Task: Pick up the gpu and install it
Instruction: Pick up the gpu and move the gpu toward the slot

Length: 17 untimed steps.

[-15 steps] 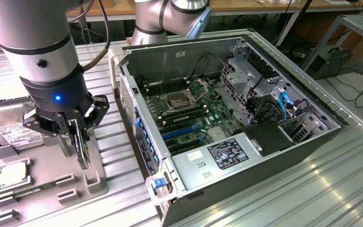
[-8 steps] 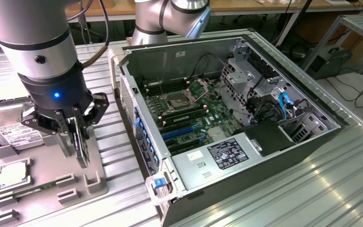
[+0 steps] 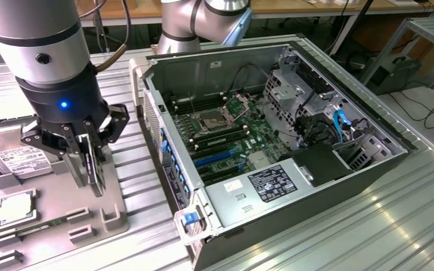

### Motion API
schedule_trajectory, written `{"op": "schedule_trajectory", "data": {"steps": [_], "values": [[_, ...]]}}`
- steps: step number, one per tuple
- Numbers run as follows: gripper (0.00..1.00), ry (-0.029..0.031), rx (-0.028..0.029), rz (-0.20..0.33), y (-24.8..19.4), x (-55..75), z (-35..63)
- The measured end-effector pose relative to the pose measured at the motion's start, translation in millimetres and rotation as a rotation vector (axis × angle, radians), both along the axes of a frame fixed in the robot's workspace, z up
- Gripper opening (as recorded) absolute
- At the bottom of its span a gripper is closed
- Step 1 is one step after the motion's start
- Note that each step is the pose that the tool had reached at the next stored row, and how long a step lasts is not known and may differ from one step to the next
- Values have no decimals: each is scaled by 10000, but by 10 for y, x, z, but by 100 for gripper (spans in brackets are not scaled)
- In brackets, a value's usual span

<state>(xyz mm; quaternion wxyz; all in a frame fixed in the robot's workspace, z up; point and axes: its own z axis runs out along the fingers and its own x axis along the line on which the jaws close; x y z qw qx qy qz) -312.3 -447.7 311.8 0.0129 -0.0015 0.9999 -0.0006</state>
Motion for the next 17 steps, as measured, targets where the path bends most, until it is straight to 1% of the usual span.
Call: {"op": "schedule_trajectory", "data": {"steps": [9,17], "values": [[28,0,-1,0,0,0,104],[28,0,-1,0,0,0,223]]}}
